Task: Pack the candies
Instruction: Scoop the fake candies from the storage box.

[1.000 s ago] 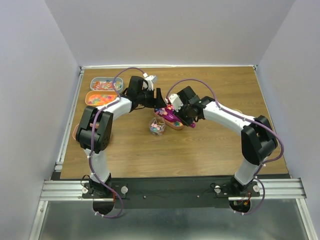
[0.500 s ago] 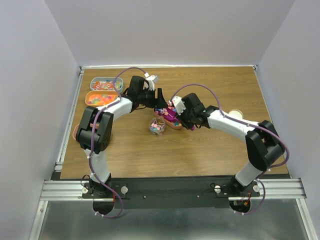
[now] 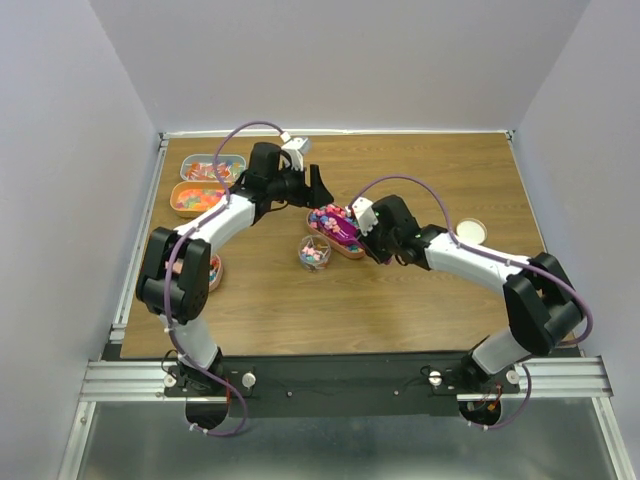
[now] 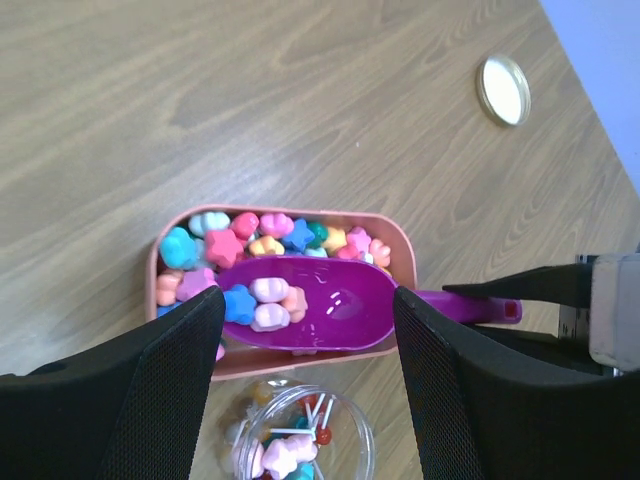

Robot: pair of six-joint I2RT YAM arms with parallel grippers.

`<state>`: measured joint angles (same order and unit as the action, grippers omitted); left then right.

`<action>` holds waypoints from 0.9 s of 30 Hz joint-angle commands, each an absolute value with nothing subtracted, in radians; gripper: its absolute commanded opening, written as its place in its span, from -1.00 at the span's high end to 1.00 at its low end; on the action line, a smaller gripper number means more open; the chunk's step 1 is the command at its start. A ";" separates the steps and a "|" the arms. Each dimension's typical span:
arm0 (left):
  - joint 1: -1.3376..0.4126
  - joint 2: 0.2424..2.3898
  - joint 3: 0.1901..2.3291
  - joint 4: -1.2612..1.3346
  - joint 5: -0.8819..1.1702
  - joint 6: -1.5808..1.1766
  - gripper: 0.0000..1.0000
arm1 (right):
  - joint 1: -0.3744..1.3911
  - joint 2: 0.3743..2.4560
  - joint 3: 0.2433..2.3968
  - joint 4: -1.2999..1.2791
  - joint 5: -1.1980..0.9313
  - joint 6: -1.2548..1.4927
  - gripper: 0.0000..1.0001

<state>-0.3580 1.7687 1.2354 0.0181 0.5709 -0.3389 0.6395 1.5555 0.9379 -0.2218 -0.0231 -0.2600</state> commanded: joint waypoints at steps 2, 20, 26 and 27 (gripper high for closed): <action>-0.334 1.625 1.212 0.002 0.413 -0.259 -0.52 | 0.632 1.471 0.897 -0.161 -0.032 -0.249 0.99; -0.321 1.273 1.045 -0.037 -0.026 -0.098 -0.54 | 0.632 1.359 0.830 -0.101 -0.067 -0.235 0.99; -0.318 1.224 0.988 -0.032 -0.109 -0.084 -0.54 | 0.632 1.315 0.807 -0.080 -0.087 -0.233 0.99; -0.318 1.221 0.988 -0.029 -0.115 -0.086 -0.54 | 0.632 1.310 0.807 -0.078 -0.087 -0.232 0.99</action>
<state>-0.3225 1.2587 1.0084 -0.0364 -0.0132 -0.1104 0.6392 1.3609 0.8234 -0.1455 -0.0555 -0.2501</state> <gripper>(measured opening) 0.766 0.333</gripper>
